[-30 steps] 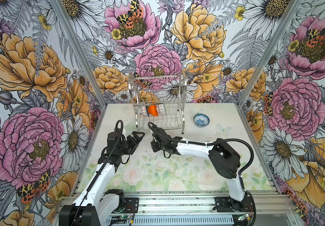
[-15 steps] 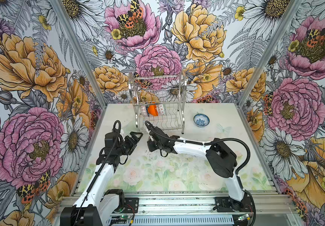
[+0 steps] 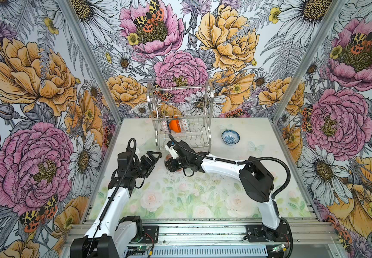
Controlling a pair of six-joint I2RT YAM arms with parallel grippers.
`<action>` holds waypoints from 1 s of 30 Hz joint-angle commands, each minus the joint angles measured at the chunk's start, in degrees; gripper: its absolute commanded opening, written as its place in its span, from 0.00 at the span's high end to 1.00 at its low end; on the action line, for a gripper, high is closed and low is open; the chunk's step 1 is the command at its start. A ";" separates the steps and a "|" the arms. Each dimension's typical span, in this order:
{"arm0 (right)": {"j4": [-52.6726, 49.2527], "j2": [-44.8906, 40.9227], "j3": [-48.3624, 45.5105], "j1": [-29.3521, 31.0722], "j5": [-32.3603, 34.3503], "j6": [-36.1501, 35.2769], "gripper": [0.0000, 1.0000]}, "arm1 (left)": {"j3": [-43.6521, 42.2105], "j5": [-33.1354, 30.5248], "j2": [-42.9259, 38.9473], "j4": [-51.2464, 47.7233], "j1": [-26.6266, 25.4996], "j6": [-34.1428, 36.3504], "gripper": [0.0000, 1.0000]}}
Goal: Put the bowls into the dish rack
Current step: 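Lift the orange-patterned bowl and carry it toward the rack front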
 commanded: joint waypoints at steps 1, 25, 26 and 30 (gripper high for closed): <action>11.91 -5.78 -2.15 -3.18 -6.39 4.77 1.00 | 1.41 1.68 -1.15 -0.49 1.07 1.28 0.01; 35.01 -5.54 -6.62 -10.48 -14.16 15.06 1.00 | 4.86 1.99 0.66 1.31 0.30 0.45 0.02; 36.32 -5.24 -6.65 -10.61 -14.29 15.89 1.00 | 5.04 2.11 0.89 1.47 0.22 0.54 0.01; 39.70 -3.94 -6.54 -11.21 -13.98 17.93 1.00 | 5.39 2.36 2.27 2.66 -0.04 0.49 0.01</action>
